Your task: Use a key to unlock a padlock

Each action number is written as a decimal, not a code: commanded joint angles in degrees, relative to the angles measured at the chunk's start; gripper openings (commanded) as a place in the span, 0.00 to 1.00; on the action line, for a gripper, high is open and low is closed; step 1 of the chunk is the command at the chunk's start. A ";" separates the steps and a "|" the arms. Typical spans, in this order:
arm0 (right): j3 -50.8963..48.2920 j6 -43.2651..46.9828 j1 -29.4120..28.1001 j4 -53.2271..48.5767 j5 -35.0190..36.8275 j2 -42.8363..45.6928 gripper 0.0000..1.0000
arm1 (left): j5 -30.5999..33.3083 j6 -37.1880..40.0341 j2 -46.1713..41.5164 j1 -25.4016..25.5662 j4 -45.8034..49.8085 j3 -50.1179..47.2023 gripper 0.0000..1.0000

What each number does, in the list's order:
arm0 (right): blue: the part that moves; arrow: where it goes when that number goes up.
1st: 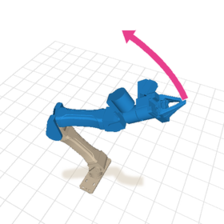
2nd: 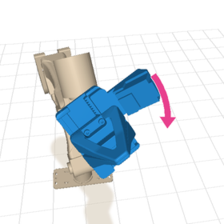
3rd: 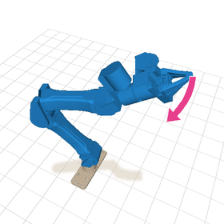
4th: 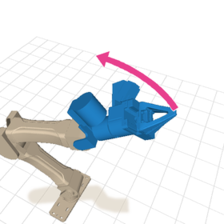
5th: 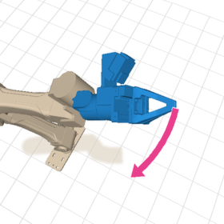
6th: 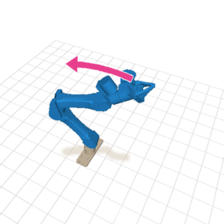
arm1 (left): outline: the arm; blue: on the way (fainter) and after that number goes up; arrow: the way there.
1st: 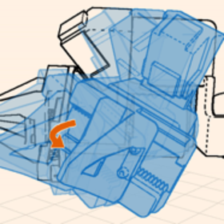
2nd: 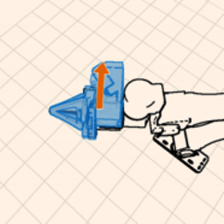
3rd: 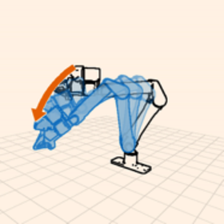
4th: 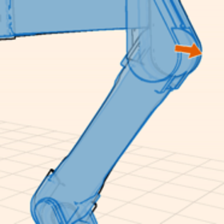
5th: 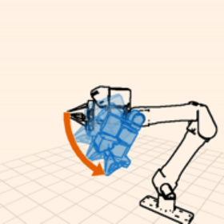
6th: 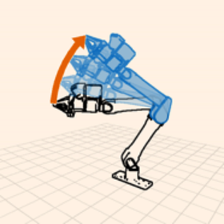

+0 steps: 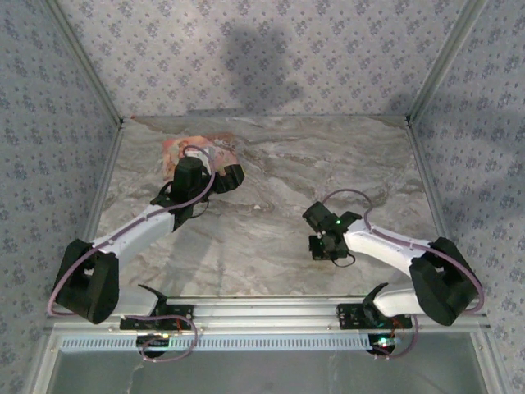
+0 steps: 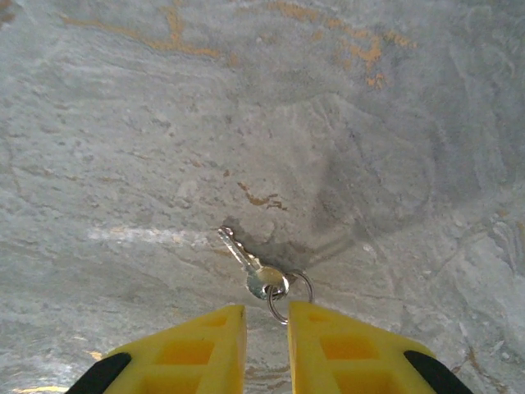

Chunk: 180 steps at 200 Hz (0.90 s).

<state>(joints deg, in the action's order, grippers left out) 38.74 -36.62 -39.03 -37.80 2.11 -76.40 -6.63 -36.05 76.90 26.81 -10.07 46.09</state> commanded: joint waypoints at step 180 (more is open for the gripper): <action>1.94 9.66 2.65 -2.10 1.44 -1.68 0.29 | 0.52 0.72 -1.32 0.35 0.67 1.55 0.98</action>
<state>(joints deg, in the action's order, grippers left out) 39.42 -29.21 -37.32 -38.04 2.83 -76.93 -6.63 -36.07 76.90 26.79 -10.04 46.09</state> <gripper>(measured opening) 0.286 0.980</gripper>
